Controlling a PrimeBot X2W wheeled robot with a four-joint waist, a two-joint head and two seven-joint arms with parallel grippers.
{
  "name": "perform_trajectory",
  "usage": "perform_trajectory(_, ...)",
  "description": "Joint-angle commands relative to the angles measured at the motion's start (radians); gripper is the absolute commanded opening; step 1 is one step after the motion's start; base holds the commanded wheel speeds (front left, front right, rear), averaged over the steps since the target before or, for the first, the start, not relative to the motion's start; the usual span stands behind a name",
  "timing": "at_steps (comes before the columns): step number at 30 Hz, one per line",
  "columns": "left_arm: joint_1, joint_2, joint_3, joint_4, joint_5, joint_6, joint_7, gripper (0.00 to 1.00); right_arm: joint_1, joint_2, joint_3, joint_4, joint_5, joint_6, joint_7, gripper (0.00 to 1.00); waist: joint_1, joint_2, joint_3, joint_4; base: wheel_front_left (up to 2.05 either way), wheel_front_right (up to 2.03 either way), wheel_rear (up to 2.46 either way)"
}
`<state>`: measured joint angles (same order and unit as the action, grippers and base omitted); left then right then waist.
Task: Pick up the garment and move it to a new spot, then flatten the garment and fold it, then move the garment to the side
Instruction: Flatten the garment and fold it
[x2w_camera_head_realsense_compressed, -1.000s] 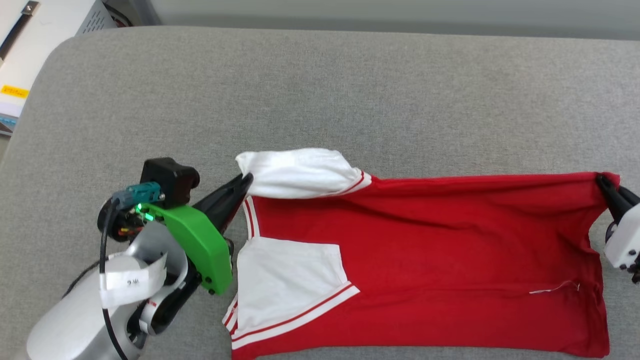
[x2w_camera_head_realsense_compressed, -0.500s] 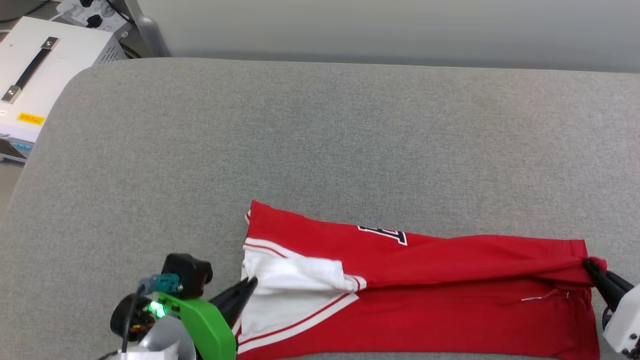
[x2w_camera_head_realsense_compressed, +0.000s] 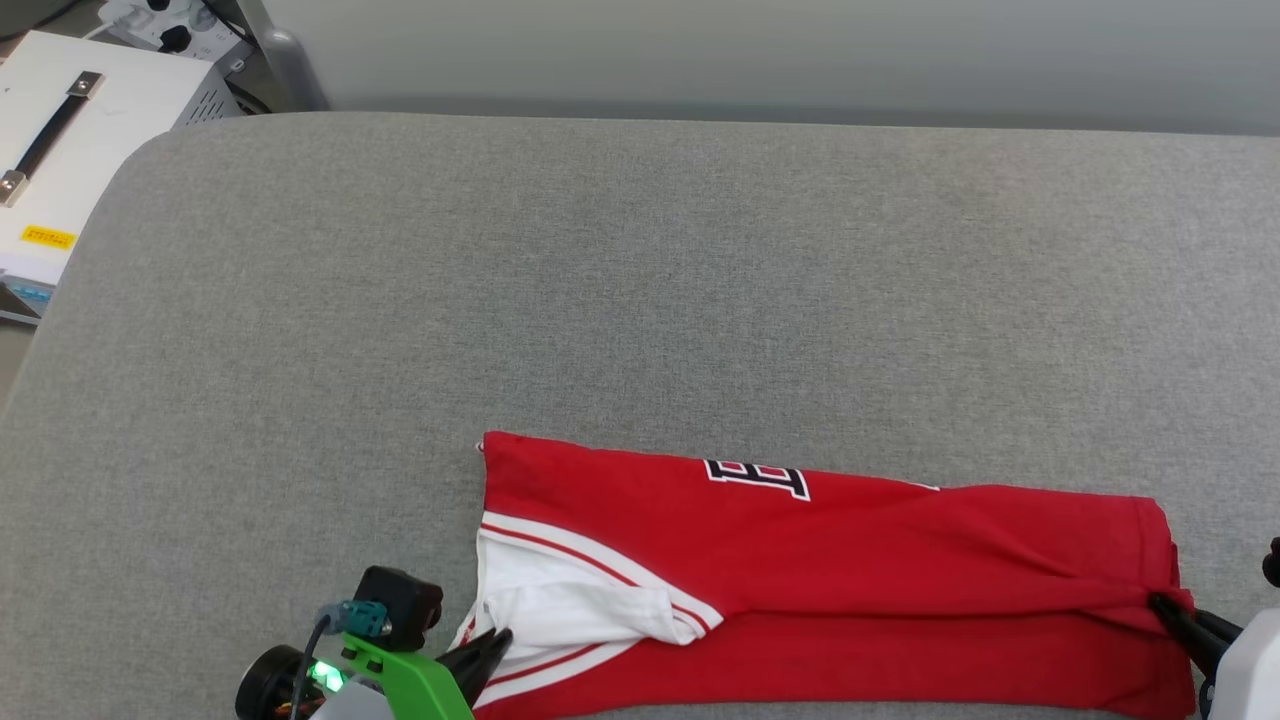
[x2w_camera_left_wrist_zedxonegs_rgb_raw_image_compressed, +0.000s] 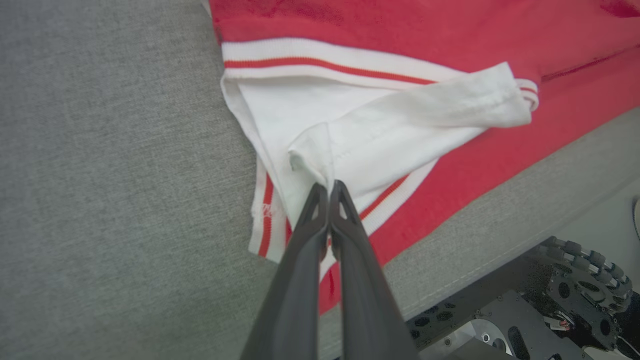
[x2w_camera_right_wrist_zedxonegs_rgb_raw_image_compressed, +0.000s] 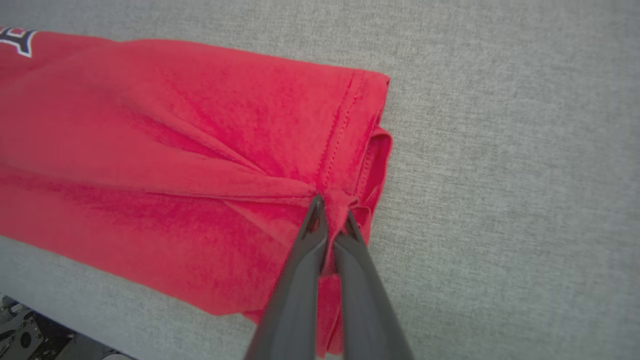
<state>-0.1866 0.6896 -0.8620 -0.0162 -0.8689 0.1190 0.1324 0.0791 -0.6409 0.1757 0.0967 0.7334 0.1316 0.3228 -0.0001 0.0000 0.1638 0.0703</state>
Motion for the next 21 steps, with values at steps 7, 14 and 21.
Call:
perform_trajectory(7, -0.013, -0.006, -0.003, 0.051, 0.019, -0.014, -0.033, 1.0, -0.011, -0.01, 0.027, 0.009, 0.02, -0.001, -0.023, 1.0, 0.0001, 0.0, -0.028, 0.003, 0.0, 0.0, 0.0)
perform_trajectory(14, -0.007, 0.005, 0.069, -0.027, 0.001, 0.026, -0.12, 1.0, 0.007, -0.001, -0.028, -0.06, 0.062, -0.001, -0.005, 1.0, 0.0001, 0.0, -0.071, 0.015, 0.0, 0.0, 0.0)
perform_trajectory(21, 0.003, -0.006, 0.182, -0.08, 0.002, 0.109, -0.273, 1.0, 0.016, 0.07, -0.141, -0.129, 0.037, -0.001, 0.081, 1.0, 0.0001, 0.0, -0.082, 0.015, 0.0, 0.0, 0.0)
